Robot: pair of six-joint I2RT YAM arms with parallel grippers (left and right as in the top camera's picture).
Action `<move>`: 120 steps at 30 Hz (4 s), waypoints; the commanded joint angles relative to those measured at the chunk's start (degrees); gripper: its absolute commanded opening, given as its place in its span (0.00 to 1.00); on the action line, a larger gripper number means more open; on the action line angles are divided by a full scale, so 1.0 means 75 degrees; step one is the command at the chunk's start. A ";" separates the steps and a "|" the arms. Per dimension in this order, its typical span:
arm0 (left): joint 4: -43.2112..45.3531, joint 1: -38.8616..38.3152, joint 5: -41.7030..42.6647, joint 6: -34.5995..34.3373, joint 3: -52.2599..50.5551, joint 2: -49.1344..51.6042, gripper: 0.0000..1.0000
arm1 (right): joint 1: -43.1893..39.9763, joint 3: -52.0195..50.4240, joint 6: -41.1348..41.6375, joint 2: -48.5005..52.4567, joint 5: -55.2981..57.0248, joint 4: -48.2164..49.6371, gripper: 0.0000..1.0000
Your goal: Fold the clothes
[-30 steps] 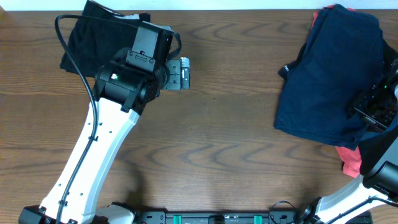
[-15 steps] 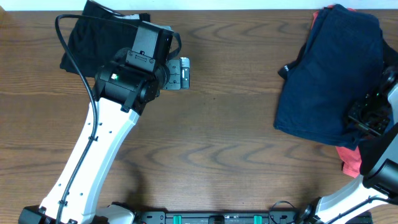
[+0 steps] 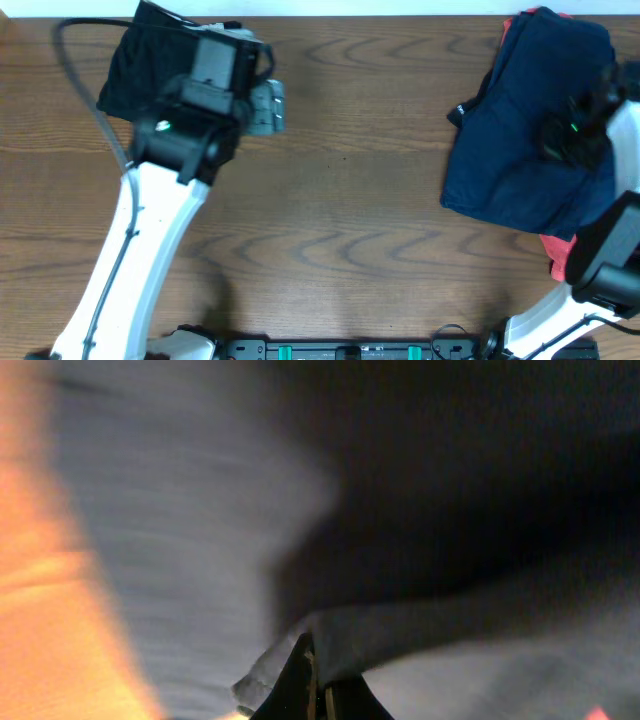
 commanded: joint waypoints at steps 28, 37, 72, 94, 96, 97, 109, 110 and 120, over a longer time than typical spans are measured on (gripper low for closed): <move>-0.1023 0.2331 -0.1716 0.0061 0.0344 -0.1498 0.84 | 0.8801 0.0475 0.0055 0.1026 -0.0819 0.4106 0.02; -0.1029 0.2331 -0.1716 0.0061 0.0344 -0.1390 0.84 | 0.8775 0.0641 0.0041 0.1026 -0.1865 0.4042 0.08; -0.0828 0.2844 -0.1501 0.0283 0.0344 -0.1326 0.85 | 0.5324 0.3480 -0.0326 0.1064 0.0353 0.0015 0.91; -0.0857 0.2844 -0.0064 0.0111 0.0344 -0.0125 0.85 | 0.0950 0.1040 -0.0294 0.2011 0.0035 0.1131 0.35; -0.0816 0.2844 -0.0044 0.0114 0.0344 -0.0114 0.85 | 0.0807 0.1040 -0.0294 0.2014 0.0035 0.1207 0.36; -0.0796 0.2844 -0.0032 0.0111 0.0344 -0.0114 0.85 | 0.0737 0.1035 -0.0297 0.2014 0.0038 0.1256 0.37; -0.0749 0.2844 -0.0015 0.0114 0.0344 -0.0111 0.85 | 0.0382 0.0455 -0.0443 0.2518 0.0516 0.2005 0.38; -0.0769 0.2844 -0.0017 0.0117 0.0344 -0.0111 0.85 | 0.0332 0.0452 -0.0513 0.2562 0.0679 0.2005 0.40; -0.0828 0.2844 -0.0017 0.0114 0.0344 -0.0111 0.86 | -0.0775 0.0452 -0.0726 0.2917 0.1617 0.2337 0.52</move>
